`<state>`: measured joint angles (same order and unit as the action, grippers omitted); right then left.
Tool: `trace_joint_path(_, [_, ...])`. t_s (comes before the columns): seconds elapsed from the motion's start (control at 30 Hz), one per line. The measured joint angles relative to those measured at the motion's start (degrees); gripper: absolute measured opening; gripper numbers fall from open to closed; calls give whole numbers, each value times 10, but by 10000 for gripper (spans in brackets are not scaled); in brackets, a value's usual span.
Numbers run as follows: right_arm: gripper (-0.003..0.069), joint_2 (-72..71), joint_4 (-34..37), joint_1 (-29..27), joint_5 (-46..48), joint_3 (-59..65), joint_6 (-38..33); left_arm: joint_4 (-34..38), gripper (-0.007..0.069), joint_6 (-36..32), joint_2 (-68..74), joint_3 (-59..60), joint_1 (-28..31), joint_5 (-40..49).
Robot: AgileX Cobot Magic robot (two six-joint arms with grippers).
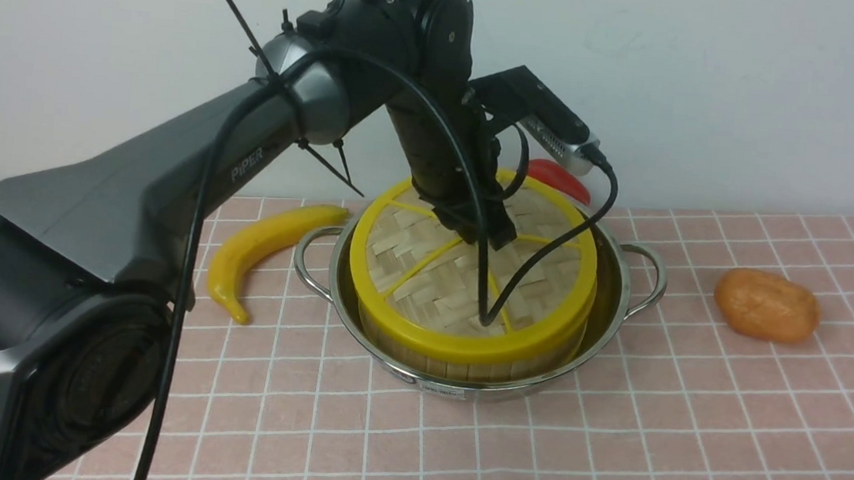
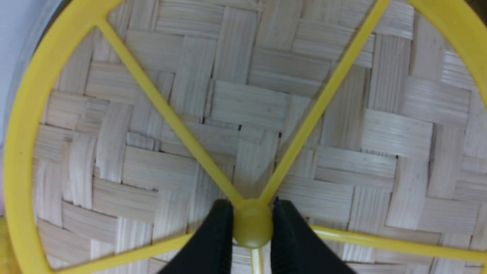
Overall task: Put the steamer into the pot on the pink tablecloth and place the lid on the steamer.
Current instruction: 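Place the yellow bamboo steamer lid onto the steamer in the pot with the left gripper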
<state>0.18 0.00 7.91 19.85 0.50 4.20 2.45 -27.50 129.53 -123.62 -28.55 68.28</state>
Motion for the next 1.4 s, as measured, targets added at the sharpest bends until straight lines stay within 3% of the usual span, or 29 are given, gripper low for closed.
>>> trace_joint_path(1.4, [240, 0, 0, 0, 0, 0, 0, 3, 120, 1, 24, -17, 0, -19])
